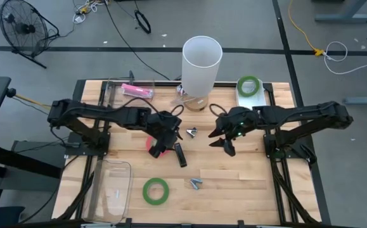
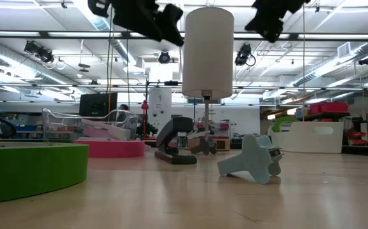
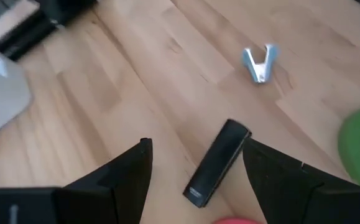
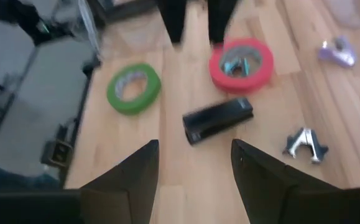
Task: Pick and place Stapler, Stapler remover, tape
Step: Put the black stapler into the top transparent bin
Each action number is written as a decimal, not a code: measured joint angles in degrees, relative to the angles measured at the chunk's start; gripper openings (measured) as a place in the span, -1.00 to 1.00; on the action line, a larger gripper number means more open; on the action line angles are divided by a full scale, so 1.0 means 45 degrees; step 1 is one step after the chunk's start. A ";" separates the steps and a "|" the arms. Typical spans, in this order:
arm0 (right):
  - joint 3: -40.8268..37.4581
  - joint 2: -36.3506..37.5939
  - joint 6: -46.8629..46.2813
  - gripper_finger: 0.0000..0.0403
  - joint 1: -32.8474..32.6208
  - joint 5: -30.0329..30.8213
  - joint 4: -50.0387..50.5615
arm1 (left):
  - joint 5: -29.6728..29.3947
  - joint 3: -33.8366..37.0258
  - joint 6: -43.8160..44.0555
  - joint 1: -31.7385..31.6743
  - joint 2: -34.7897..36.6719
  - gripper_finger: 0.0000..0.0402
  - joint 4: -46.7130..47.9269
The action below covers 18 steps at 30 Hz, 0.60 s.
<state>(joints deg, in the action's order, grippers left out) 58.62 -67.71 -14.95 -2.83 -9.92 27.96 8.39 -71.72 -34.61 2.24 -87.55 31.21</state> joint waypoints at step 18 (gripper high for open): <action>0.0003 0.3466 -0.1009 -0.02 0.0034 0.1121 -0.0471 | 0.0828 -0.0010 -0.1797 0.0053 -0.2532 0.37 -0.0612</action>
<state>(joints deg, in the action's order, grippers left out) 58.63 -52.12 -19.49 -2.68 -4.87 25.84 12.12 -71.77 -42.70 2.48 -98.94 28.46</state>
